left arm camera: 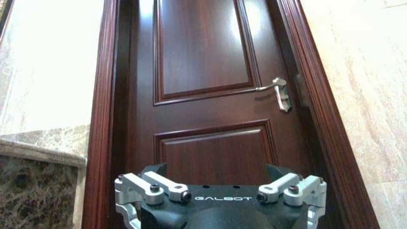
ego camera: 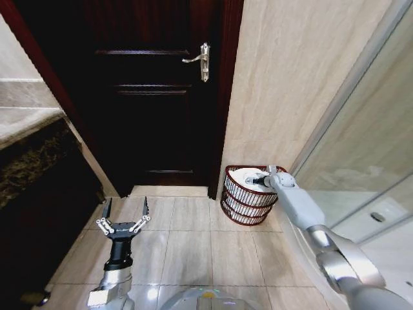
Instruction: Discard the used towel into the hamper.
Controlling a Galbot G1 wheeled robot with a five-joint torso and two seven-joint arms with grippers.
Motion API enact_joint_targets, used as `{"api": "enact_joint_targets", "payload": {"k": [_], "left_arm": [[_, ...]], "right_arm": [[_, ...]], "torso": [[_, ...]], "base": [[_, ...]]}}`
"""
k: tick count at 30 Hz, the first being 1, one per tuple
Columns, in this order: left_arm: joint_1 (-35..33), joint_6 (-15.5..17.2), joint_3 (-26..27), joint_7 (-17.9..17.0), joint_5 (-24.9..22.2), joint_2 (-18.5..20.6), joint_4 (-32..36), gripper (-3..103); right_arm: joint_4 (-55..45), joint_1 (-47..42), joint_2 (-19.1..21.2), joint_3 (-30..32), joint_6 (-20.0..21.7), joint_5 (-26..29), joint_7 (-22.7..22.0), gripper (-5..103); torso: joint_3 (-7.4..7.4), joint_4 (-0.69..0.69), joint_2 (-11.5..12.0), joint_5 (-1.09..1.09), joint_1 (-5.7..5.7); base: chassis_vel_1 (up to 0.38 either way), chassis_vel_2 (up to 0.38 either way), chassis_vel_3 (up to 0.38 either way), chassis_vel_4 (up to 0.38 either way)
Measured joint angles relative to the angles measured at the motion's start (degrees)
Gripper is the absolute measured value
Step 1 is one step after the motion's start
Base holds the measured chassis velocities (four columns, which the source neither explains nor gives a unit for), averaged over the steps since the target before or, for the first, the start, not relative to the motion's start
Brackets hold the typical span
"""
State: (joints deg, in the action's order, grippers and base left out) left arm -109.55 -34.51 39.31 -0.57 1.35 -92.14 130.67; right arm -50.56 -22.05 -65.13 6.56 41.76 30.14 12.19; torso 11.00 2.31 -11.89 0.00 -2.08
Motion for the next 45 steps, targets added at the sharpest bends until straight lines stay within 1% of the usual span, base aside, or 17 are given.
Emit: {"api": "enact_joint_targets", "payload": {"k": [2,5,6,7,8,9,11,12,15,20,25,28,30,34,39,42,45], "left_arm": [[0.03,0.04,-0.07,-0.04,0.2,-0.01,0.21,100],[0.56,0.83,-0.34,-0.72,0.48,-0.01,0.34,100],[0.56,0.83,-0.34,-0.72,0.48,-0.01,0.34,100],[0.88,1.19,-0.52,-1.11,0.53,-0.01,0.34,100],[1.25,1.59,-0.65,-1.39,0.69,0.0,0.22,100],[1.25,1.59,-0.65,-1.39,0.69,0.0,0.22,100],[1.74,2.32,-0.82,-1.43,1.31,0.0,0.07,100],[1.9,2.63,-0.92,-1.42,1.44,-0.01,0.07,100],[2.41,3.32,-1.05,-1.39,1.65,0.0,-0.1,100],[2.9,4.26,-1.11,-1.14,1.98,0.0,-0.4,100],[2.86,4.27,-0.84,-0.86,1.92,0.0,-0.62,100],[2.39,4.31,-0.5,-0.63,1.6,0.0,-0.57,100],[2.08,4.41,-0.49,-0.35,1.42,0.0,-0.45,100],[1.84,4.33,-0.65,0.37,1.51,0.0,-0.89,100],[2.0,4.27,-0.47,0.39,1.52,0.0,-1.03,100],[2.07,4.17,-0.13,0.39,1.36,0.0,-1.01,100],[2.13,3.99,0.01,0.39,1.26,0.0,-1.03,100]], "right_arm": [[-0.75,-0.01,0.09,0.16,-0.42,0.63,-0.95,100],[-5.52,-0.13,1.05,0.75,-2.38,4.8,-6.15,100],[-5.52,-0.13,1.05,0.75,-2.38,4.8,-6.15,100],[-8.84,-0.82,1.8,1.36,-3.35,5.8,-7.87,100],[-13.27,-2.27,2.94,1.99,-4.23,6.69,-9.14,100],[-13.27,-2.27,2.94,1.99,-4.23,6.69,-9.14,100],[-19.02,-4.54,4.68,2.84,-4.98,7.48,-10.81,100],[-21.46,-5.46,5.63,3.11,-5.31,8.24,-11.87,100],[-23.96,-6.63,7.2,3.25,-5.35,9.66,-12.91,100],[-24.44,-7.06,8.61,2.69,-3.46,10.84,-12.66,100],[-22.82,-6.72,8.3,2.12,-2.6,10.49,-11.87,100],[-20.48,-5.98,7.65,1.27,-0.38,10.25,-10.58,100],[-19.55,-5.68,7.51,0.76,-0.05,10.02,-10.22,100],[-13.81,-3.81,5.51,-1.55,0.2,8.89,-9.56,100],[-10.28,-3.14,3.71,-2.23,0.2,7.65,-8.42,100],[-6.46,-2.36,1.89,-2.67,0.16,5.38,-6.29,100],[-4.5,-2.29,0.72,-2.74,0.11,3.98,-5.86,100]], "torso": [[0.01,0.0,0.0,-0.01,0.0],[0.02,0.01,0.01,-0.04,-0.01],[0.02,0.01,0.01,-0.04,-0.01],[0.01,0.02,0.0,0.02,0.0],[0.01,0.02,0.0,0.02,0.0],[0.01,0.02,0.0,0.02,0.0],[0.01,0.0,0.01,-0.03,0.0],[0.01,0.0,0.0,0.02,0.0],[0.11,0.0,-0.15,-0.01,-0.04],[0.83,0.0,-1.2,0.0,-0.38],[1.51,0.01,-2.13,0.0,-0.63],[2.2,0.01,-3.12,0.01,-0.93],[2.38,0.02,-3.38,0.01,-1.0],[2.78,0.02,-3.86,0.01,-1.1],[2.82,0.02,-3.9,0.0,-1.12],[2.81,0.02,-3.9,0.02,-1.11],[2.79,0.02,-3.89,0.02,-1.11]], "base": [[0.0,0.0,0.0,0.0],[0.0,0.0,0.0,0.0],[0.0,0.0,0.0,0.0],[0.0,0.0,0.0,0.0],[0.0,0.0,0.0,0.0],[0.0,0.0,0.0,0.0],[0.0,0.0,0.0,0.0],[0.0,0.0,0.0,0.0],[0.0,0.0,0.0,0.0],[0.0,0.0,0.0,0.0],[0.0,0.0,0.0,0.0],[0.0,0.0,0.0,0.0],[0.0,0.0,0.0,0.0],[0.0,0.0,0.0,0.0],[0.0,0.0,0.0,0.0],[0.0,0.0,0.0,0.0],[0.0,0.0,0.0,0.0]]}}
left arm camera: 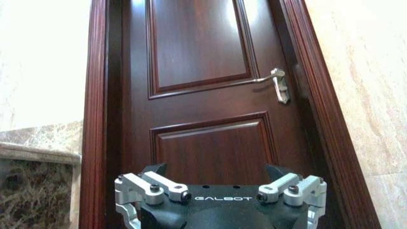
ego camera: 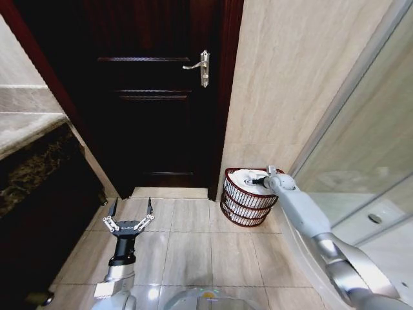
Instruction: Discard the used towel into the hamper.
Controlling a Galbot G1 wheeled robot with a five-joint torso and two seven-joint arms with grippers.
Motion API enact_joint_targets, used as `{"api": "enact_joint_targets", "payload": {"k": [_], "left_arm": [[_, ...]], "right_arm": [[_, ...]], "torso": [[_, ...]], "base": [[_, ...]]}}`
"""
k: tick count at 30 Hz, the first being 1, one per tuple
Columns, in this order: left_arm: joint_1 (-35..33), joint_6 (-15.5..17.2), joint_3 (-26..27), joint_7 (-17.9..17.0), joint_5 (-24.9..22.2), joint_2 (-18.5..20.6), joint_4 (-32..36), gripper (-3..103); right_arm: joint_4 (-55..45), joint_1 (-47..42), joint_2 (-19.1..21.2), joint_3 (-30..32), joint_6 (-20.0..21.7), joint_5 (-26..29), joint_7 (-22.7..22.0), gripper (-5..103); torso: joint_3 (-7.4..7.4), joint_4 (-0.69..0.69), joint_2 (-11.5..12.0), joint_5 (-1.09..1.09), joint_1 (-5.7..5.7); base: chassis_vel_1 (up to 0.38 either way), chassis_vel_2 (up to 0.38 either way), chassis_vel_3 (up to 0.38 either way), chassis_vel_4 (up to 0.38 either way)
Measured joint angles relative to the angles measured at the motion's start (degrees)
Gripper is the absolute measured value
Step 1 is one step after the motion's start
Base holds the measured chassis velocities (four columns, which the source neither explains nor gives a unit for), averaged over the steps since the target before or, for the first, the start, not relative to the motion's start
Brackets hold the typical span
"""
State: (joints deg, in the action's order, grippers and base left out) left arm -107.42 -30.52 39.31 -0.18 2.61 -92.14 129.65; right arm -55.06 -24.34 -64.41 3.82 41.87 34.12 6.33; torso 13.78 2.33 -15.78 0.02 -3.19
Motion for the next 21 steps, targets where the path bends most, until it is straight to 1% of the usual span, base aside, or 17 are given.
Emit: {"api": "enact_joint_targets", "payload": {"k": [3,7,9,10,13,15,16,17,18,19,21], "left_arm": [[-0.02,-0.19,0.07,0.0,-0.36,0.0,0.0,100],[0.15,-0.28,0.12,0.0,-0.7,0.0,0.05,100],[0.51,-0.18,0.14,0.0,-0.8,0.0,0.11,100],[0.51,-0.18,0.14,0.0,-0.8,0.0,0.11,100],[1.03,0.08,-0.17,0.0,-0.8,0.0,-0.02,100],[1.11,0.17,-0.24,0.0,-0.8,-0.01,-0.03,100],[1.42,0.58,-0.38,-0.12,-0.8,-0.01,-0.02,100],[1.64,0.93,-0.39,-0.48,-0.8,0.0,-0.03,100],[1.64,0.93,-0.39,-0.48,-0.8,0.0,-0.03,100],[1.83,1.33,-0.38,-1.08,-0.99,-0.01,0.0,100],[1.84,2.58,-0.37,-1.22,-2.25,0.0,0.44,100]], "right_arm": [[1.59,0.01,-1.05,0.21,-0.13,-1.42,0.45,100],[3.07,0.5,-1.96,0.48,-1.62,-2.41,0.06,100],[1.73,1.21,-1.62,0.93,-2.62,-0.51,-2.65,100],[1.73,1.21,-1.62,0.93,-2.62,-0.51,-2.65,100],[-3.97,1.18,0.49,1.78,-3.13,1.77,-4.07,100],[-5.54,0.84,0.97,2.06,-3.29,2.12,-4.46,100],[-10.66,-0.89,2.39,2.67,-4.79,2.96,-6.53,100],[-14.52,-2.69,3.49,3.04,-7.64,3.38,-8.3,100],[-14.52,-2.69,3.49,3.04,-7.64,3.38,-8.3,100],[-19.5,-5.59,4.83,3.97,-12.99,3.61,-10.48,100],[-27.49,-10.6,6.23,5.86,-19.88,3.67,-14.84,100]], "torso": [[-0.03,0.0,0.03,0.01,0.01],[-0.05,0.0,0.09,-0.03,0.03],[-0.06,0.01,0.14,-0.05,0.03],[-0.06,0.01,0.14,-0.05,0.03],[-0.1,0.01,0.16,0.02,0.04],[-0.11,0.02,0.17,0.01,0.04],[-0.12,0.02,0.18,-0.02,0.05],[-0.12,0.01,0.19,-0.01,0.05],[-0.12,0.01,0.19,-0.01,0.05],[-0.13,0.0,0.2,-0.01,0.06],[-0.14,0.0,0.21,-0.03,0.06]], "base": [[0.0,0.0,0.0,0.0],[0.0,0.0,0.0,0.0],[0.0,0.0,0.0,0.0],[0.0,0.0,0.0,0.0],[0.0,0.0,0.0,0.0],[0.0,0.0,0.0,0.0],[0.0,0.0,0.0,0.0],[0.0,0.0,0.0,0.0],[0.0,0.0,0.0,0.0],[0.0,0.0,0.0,0.0],[0.0,0.0,0.0,0.0]]}}
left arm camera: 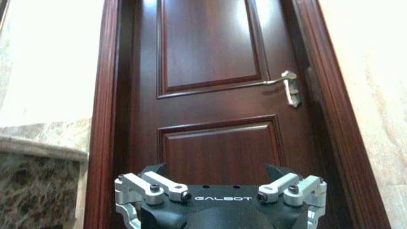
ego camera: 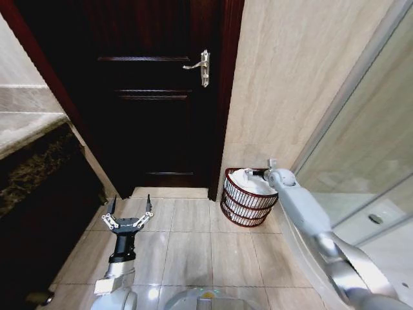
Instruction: Discard the used towel into the hamper.
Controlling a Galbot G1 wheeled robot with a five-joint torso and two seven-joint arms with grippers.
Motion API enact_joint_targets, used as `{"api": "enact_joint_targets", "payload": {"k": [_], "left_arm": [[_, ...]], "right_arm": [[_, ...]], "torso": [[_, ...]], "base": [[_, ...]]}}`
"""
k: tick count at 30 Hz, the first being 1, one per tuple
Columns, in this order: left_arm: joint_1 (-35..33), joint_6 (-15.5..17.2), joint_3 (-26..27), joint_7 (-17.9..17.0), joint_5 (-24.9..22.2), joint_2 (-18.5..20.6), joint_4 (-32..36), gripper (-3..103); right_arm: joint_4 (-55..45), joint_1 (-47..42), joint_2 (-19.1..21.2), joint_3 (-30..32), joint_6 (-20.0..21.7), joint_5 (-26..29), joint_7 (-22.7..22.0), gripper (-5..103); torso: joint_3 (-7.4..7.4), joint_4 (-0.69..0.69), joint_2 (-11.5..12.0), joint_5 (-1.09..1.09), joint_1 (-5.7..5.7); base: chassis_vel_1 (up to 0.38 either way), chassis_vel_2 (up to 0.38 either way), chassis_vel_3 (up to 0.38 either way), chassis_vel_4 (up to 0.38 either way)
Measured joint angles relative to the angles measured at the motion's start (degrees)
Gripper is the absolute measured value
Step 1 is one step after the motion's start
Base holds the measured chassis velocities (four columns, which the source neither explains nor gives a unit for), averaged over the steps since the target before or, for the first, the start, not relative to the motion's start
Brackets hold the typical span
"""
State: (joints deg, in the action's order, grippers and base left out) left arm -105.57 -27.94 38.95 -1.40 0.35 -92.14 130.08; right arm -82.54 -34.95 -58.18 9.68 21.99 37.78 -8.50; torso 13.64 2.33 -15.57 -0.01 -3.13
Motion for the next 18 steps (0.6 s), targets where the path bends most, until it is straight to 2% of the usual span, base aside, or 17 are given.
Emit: {"api": "enact_joint_targets", "payload": {"k": [1,4,5,7,9,11,13,14,17,18], "left_arm": [[0.0,0.0,0.0,0.0,0.0,0.0,0.0,100],[1.19,1.89,-0.21,-0.02,-2.6,0.0,-0.41,100],[1.95,2.59,-0.26,0.05,-3.09,0.01,-0.84,100],[2.31,2.92,-0.32,0.13,-3.29,-0.01,-1.01,100],[3.53,4.67,-0.69,0.3,-4.0,-0.01,-1.66,100],[3.75,4.99,-0.76,0.31,-4.09,0.01,-1.89,100],[4.47,6.78,-1.11,0.5,-4.26,0.0,-2.55,100],[4.47,6.78,-1.11,0.5,-4.26,0.0,-2.55,100],[4.68,9.35,-1.57,1.0,-4.77,1.62,-2.83,100],[4.68,9.35,-1.57,1.0,-4.77,1.62,-2.83,100]], "right_arm": [[0.0,0.0,0.0,0.0,0.0,0.0,0.0,100],[-11.45,-10.74,0.16,5.72,-7.72,-1.74,-5.5,100],[-14.78,-15.45,-0.75,8.92,-9.7,-3.68,-5.78,100],[-16.45,-18.04,-1.51,11.0,-10.71,-5.02,-5.64,100],[-22.08,-26.42,-4.58,17.29,-14.16,-10.35,-3.53,100],[-23.34,-28.33,-5.31,18.48,-14.81,-11.72,-3.01,100],[-29.05,-37.14,-8.89,22.61,-16.98,-17.01,-0.73,100],[-29.05,-37.14,-8.89,22.61,-16.98,-17.01,-0.73,100],[-34.47,-45.78,-13.7,25.66,-18.64,-21.36,3.25,100],[-34.47,-45.78,-13.7,25.66,-18.64,-21.36,3.25,100]], "torso": [[0.0,0.0,0.0,0.0,0.0],[-0.02,0.02,0.01,0.02,0.02],[-0.02,0.0,0.03,-0.02,0.02],[-0.02,-0.01,0.03,-0.02,0.02],[-0.03,-0.01,0.04,0.03,0.02],[-0.03,-0.02,0.04,0.01,0.02],[-0.04,-0.01,0.04,0.02,0.02],[-0.04,-0.01,0.04,0.02,0.02],[-0.05,-0.02,0.05,0.03,0.03],[-0.05,-0.02,0.05,0.03,0.03]], "base": [[0.0,0.0,0.0,0.0],[0.0,0.0,0.0,0.0],[0.0,0.0,0.0,0.0],[0.0,0.0,0.0,0.0],[0.0,0.0,0.0,0.0],[0.0,0.0,0.0,0.0],[0.0,0.0,0.0,0.0],[0.0,0.0,0.0,0.0],[0.0,0.0,0.0,0.0],[0.0,0.0,0.0,0.0]]}}
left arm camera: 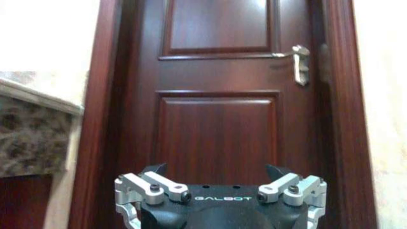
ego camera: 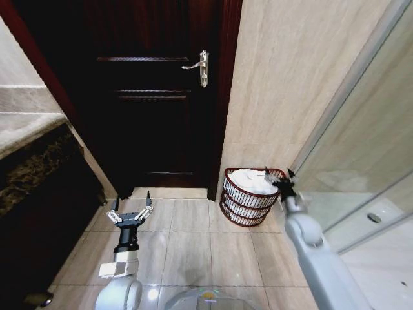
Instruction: Discard the used towel into the hamper.
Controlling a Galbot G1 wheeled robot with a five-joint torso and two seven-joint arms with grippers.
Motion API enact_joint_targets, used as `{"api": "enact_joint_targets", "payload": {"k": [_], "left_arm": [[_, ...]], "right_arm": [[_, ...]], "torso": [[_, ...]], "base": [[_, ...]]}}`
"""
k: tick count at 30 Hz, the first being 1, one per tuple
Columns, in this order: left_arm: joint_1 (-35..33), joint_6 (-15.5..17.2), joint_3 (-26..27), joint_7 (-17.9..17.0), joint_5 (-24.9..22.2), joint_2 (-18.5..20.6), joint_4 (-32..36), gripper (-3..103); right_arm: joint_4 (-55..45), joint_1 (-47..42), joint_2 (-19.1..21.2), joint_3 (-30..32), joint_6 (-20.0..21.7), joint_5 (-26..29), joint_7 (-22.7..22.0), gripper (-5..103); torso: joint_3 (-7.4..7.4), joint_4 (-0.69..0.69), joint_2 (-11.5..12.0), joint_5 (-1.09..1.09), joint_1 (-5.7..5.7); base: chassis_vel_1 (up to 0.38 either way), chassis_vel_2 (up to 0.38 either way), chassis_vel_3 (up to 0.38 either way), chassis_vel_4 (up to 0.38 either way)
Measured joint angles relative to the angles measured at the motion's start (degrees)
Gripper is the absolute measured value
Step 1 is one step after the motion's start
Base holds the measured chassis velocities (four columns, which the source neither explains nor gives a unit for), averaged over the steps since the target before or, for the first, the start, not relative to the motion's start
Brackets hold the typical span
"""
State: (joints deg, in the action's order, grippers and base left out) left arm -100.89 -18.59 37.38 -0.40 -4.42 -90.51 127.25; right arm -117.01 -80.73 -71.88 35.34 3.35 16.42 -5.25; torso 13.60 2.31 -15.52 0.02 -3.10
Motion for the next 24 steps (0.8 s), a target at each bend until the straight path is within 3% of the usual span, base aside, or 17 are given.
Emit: {"api": "enact_joint_targets", "payload": {"k": [4,8,15,21,24], "left_arm": [[0.52,5.78,1.4,3.62,-3.47,3.77,0.09,100],[3.28,7.27,1.28,2.67,-7.67,8.05,-1.4,100],[3.14,6.69,1.13,2.01,-10.61,14.65,-2.14,100],[3.25,4.71,0.65,0.82,-9.41,13.68,-3.08,100],[2.75,4.67,0.47,-2.13,-6.33,13.02,-2.76,100]], "right_arm": [[-2.59,-4.89,-5.14,3.28,-3.56,-3.58,5.32,100],[-5.16,-9.69,-9.97,5.21,-7.19,-6.38,7.82,100],[-9.84,-16.65,-17.28,5.14,-10.62,-11.27,8.21,100],[-12.38,-18.92,-17.75,4.43,-11.46,-12.73,7.28,100],[-14.13,-19.41,-17.15,3.42,-10.74,-13.15,6.04,100]], "torso": [[0.0,0.03,0.01,-0.01,0.0],[0.0,0.01,0.02,0.02,0.0],[-0.01,0.02,0.03,0.01,0.0],[0.03,0.02,-0.03,0.01,-0.03],[0.29,0.02,-0.51,-0.01,-0.23]], "base": [[0.0,0.0,0.0,0.0],[0.0,0.0,0.0,0.0],[0.0,0.0,0.0,0.0],[0.0,0.0,0.0,0.0],[0.0,0.0,0.0,0.0]]}}
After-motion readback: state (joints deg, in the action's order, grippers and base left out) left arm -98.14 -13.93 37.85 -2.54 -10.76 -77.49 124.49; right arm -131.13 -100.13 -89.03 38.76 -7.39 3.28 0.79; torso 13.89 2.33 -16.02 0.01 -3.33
